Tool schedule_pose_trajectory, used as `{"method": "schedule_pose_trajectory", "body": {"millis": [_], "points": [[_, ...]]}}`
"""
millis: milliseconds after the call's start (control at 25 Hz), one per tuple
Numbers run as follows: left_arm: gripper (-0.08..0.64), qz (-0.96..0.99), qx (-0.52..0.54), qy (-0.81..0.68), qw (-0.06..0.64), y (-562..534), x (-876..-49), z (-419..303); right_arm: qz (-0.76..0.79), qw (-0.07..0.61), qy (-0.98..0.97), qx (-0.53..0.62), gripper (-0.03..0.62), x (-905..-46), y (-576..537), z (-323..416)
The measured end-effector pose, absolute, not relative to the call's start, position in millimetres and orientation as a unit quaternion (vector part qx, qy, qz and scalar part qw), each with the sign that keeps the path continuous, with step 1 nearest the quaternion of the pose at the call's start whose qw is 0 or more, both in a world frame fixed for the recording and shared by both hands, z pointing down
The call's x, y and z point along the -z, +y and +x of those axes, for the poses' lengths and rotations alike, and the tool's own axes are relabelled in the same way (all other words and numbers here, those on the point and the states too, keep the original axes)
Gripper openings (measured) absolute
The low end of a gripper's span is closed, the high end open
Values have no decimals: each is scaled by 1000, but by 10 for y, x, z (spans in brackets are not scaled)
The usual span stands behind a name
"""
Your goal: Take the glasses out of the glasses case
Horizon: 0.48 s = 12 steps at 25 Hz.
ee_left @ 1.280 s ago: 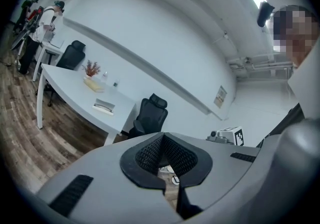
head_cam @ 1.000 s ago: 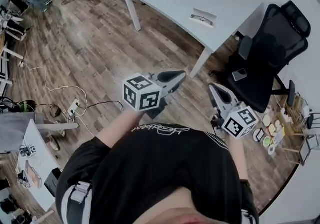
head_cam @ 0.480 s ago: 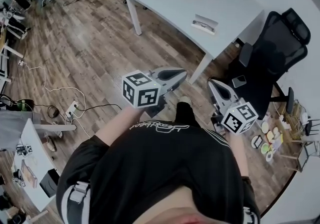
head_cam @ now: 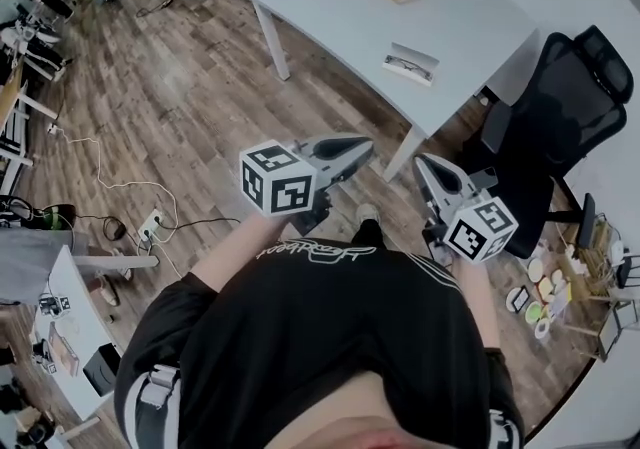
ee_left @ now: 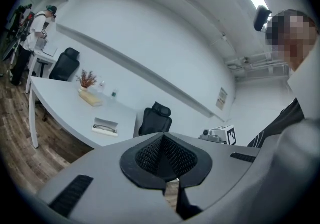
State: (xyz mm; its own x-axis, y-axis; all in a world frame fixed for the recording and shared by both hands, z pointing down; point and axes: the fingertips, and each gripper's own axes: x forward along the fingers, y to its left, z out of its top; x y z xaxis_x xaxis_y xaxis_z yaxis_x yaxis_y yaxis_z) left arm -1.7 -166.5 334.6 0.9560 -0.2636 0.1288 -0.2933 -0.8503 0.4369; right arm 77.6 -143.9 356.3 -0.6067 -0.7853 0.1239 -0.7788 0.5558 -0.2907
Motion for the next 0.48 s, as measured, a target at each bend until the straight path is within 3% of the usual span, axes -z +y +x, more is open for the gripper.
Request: {"method": "schedule_pose_trajectory", "body": {"millis": [480], "points": [[8,949,-35,-160,270,-2682,-3572,618,-434,-8,881,189,11,-3717,-2548,1388]]}}
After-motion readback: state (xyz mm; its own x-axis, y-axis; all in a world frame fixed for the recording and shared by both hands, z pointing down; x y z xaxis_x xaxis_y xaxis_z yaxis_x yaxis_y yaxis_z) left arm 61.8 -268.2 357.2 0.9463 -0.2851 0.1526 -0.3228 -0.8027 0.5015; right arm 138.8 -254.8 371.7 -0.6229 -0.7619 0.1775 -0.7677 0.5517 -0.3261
